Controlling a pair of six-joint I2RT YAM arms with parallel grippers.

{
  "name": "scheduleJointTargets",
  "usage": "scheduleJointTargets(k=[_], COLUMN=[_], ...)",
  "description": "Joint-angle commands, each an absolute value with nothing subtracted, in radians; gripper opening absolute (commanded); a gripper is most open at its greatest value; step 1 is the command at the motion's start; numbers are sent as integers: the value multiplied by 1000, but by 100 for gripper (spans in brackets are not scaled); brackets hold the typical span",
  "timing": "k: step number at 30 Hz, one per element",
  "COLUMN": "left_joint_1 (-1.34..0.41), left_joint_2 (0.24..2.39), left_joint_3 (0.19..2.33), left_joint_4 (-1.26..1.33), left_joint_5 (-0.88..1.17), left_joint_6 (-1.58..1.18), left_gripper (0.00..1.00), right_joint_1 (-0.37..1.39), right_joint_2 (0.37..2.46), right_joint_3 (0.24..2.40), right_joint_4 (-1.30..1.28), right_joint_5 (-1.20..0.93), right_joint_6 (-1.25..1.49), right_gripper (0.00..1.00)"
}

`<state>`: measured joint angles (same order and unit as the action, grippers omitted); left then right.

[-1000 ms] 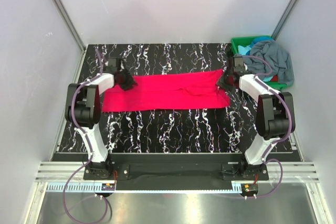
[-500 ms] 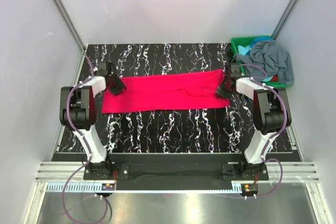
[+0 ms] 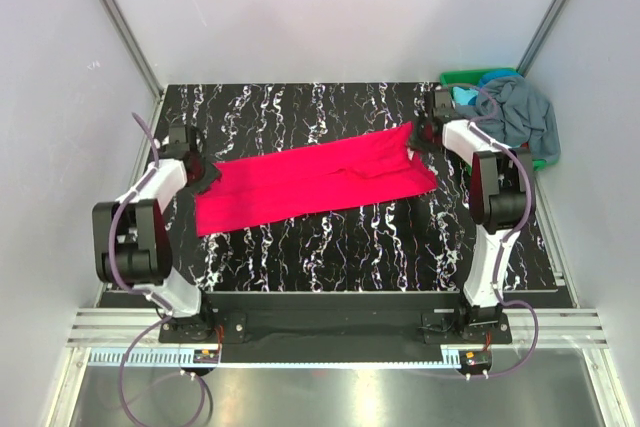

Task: Fold and stack the t-shirts
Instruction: Fold the tshirt

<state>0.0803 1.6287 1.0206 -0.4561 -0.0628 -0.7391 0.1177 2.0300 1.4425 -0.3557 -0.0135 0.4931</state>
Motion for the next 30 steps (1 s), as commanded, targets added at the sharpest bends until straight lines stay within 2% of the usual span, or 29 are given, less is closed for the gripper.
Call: scheduleJointTargets(k=[1,5,8,10,12,18,22,26,30], left_joint_1=[46,-81,-124,-126,-126,-110,-106,-95,-95], left_joint_2=[1520,1516,1539,1539,1545,1578,1594,1601,1585], left_joint_3=[1071,1065,1022,994,963,885,853,816,785], left_joint_4=[-459,-445,-433,-397,-387,-361,-356,-357,-357], left_joint_5=[-72,32,121,147,147,158,118,75,43], left_joint_6=[-706,-646,-675,-690,-693,-744,-753,-758,-768], left_gripper=[40,40,40,40,40,40,40,39,38], right_joint_1=[120,120,120,118,120,120,121,118,113], right_joint_2=[2043,1988,1892,1849,1792,1674,1687,1730,1807], right_joint_3=[1598,1670,1581,1511,1409,1160,1111,1086,1126], right_joint_4=[-356,-463,-500,-497,-489,-401,-374,-371,-370], right_joint_5=[-40,26,9,3,-38,-15,-37,113,153], right_joint_6=[387,442,521,578,610,626,606,580,539], right_gripper=[27,28,19,6,1,1,1,1,1])
